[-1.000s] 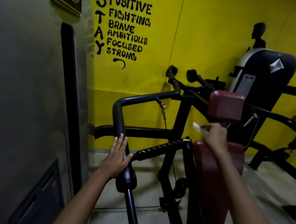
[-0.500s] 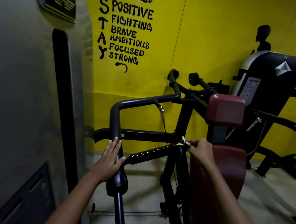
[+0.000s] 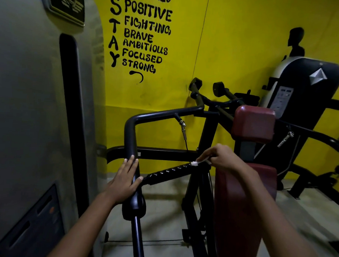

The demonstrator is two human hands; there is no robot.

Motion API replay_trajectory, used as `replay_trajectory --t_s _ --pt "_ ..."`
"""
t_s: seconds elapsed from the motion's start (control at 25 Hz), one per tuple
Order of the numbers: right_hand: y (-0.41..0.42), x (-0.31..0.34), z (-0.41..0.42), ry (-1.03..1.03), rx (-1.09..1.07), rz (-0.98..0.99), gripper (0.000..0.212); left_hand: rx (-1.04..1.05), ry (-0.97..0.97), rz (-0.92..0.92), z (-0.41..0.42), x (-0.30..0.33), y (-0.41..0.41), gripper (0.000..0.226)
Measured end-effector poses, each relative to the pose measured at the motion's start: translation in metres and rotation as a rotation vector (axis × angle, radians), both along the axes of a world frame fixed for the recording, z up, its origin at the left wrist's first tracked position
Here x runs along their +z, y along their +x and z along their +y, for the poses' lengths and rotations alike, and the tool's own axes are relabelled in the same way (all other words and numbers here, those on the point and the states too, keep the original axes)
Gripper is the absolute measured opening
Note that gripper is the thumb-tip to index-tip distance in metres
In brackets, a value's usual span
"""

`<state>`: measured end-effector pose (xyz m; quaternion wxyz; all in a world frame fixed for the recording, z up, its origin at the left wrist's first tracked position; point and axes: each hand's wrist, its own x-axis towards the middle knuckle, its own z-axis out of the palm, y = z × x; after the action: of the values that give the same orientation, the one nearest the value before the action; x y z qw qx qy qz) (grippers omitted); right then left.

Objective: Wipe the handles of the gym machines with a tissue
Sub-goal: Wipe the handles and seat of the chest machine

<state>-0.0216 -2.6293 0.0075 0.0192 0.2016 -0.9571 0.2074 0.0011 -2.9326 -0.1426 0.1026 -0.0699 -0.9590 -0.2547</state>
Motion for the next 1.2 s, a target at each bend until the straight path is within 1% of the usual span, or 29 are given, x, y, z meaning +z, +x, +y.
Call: replay_trajectory --t_s 0.12,0.2,0.24,0.28,0.4,0.44,0.52,0.64,0.76,0.92,1.12,1.2 --pt "-0.001 -0.004 -0.011 0.150 -0.098 0.091 0.028 0.010 -0.109 -0.039 0.001 0.012 0.005 0.066" --pt "0.000 -0.007 -0.016 0.238 -0.172 0.200 0.015 -0.011 -0.190 -0.039 -0.001 0.023 0.009 0.064" --pt "0.001 -0.009 -0.015 0.281 -0.192 0.250 0.011 -0.024 -0.193 -0.039 -0.001 0.028 0.011 0.062" --pt "0.002 -0.010 -0.016 0.298 -0.186 0.275 0.013 -0.036 -0.174 -0.036 -0.002 0.034 0.015 0.060" --pt "0.013 -0.007 -0.013 0.351 -0.128 0.206 0.034 -0.063 -0.092 0.012 0.001 0.045 0.033 0.053" --pt "0.021 -0.004 -0.012 0.357 -0.129 0.190 0.039 -0.068 -0.073 0.036 0.003 0.048 0.041 0.050" --pt "0.037 0.005 -0.011 0.329 -0.151 0.212 0.036 -0.079 -0.033 0.057 0.007 0.054 0.059 0.048" --pt "0.068 0.020 -0.016 0.192 -0.151 0.270 0.029 -0.105 0.043 0.058 0.008 0.068 0.091 0.047" --pt "0.101 0.032 -0.022 0.054 -0.126 0.308 0.019 -0.067 0.130 0.062 0.008 0.085 0.125 0.044" --pt "0.156 0.032 -0.035 0.001 -0.026 0.350 0.011 0.007 0.184 0.099 0.017 0.101 0.183 0.035" --pt "0.233 0.008 -0.040 0.063 0.106 0.354 0.017 0.085 0.192 0.071 0.032 0.096 0.275 0.037" --pt "0.259 0.000 -0.051 0.030 0.147 0.319 0.015 0.124 0.156 0.060 0.031 0.096 0.316 0.038"
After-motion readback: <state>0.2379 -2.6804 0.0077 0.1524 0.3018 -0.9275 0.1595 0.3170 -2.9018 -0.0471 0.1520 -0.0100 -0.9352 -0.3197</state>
